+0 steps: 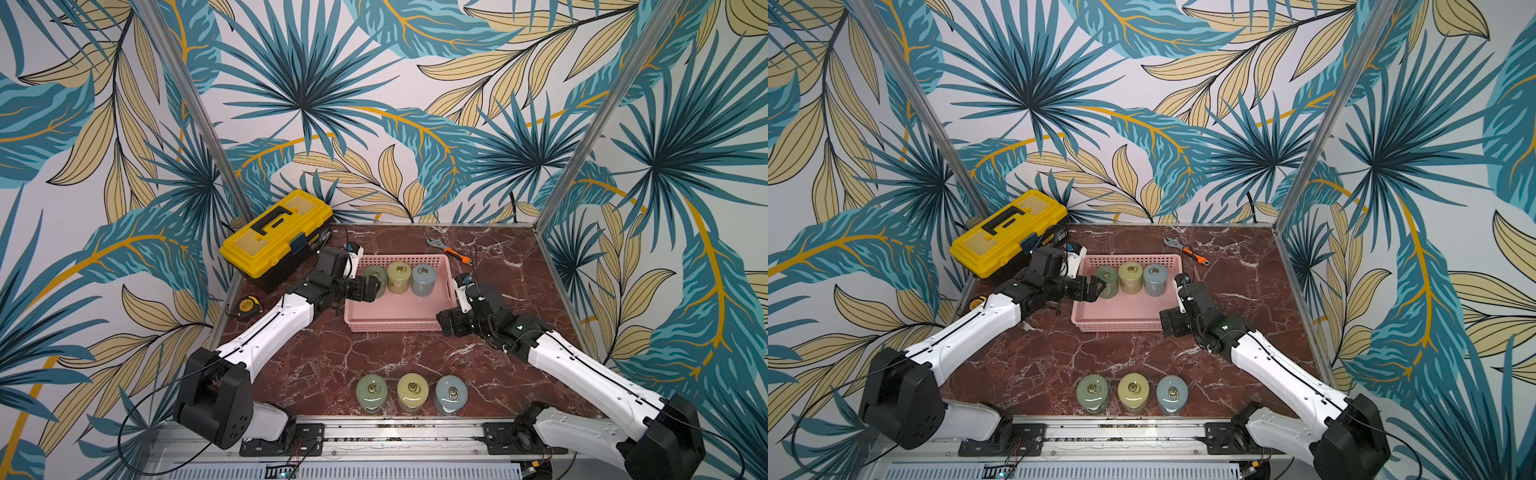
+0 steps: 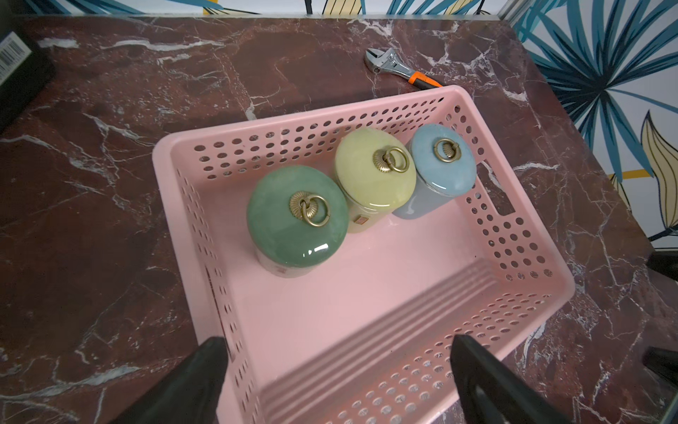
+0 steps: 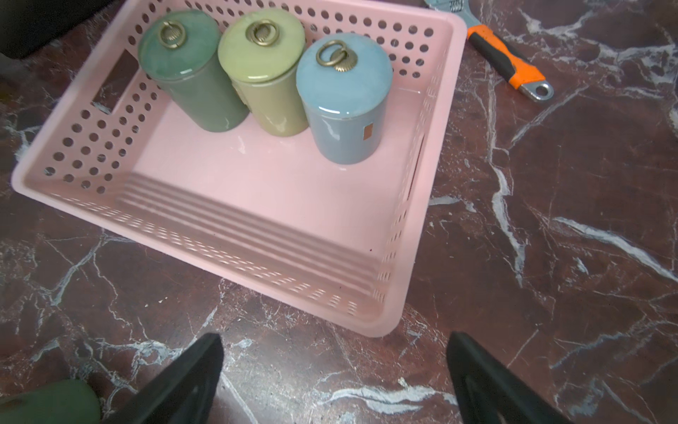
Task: Take the tea canister out of the basket
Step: Place the tea canister at the center of the board, then pick up the tea canister from the basket.
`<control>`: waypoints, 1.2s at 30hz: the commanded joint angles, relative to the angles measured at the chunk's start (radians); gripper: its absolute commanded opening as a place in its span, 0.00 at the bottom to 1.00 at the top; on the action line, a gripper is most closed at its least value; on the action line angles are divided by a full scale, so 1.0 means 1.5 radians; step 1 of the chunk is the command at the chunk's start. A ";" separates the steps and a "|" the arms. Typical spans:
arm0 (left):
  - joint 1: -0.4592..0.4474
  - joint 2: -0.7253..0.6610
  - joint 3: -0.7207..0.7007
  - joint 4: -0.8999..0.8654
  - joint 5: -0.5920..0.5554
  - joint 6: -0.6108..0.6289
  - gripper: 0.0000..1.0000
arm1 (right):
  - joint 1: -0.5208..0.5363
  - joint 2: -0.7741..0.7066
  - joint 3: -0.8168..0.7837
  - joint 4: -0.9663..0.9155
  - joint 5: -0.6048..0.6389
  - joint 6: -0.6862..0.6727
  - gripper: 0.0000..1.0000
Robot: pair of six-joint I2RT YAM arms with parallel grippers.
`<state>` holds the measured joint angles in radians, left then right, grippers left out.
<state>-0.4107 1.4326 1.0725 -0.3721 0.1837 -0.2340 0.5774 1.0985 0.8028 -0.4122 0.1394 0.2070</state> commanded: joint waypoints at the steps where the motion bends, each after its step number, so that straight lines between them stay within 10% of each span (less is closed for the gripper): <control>1: -0.010 0.022 0.056 -0.049 -0.027 0.015 1.00 | -0.001 -0.025 -0.030 0.051 -0.013 -0.021 0.99; 36: -0.033 0.261 0.231 -0.072 -0.114 0.040 1.00 | -0.002 -0.038 -0.068 0.076 0.007 -0.024 0.99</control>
<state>-0.4568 1.8091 1.3666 -0.4835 0.0216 -0.1875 0.5774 1.0454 0.7223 -0.3111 0.1341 0.1856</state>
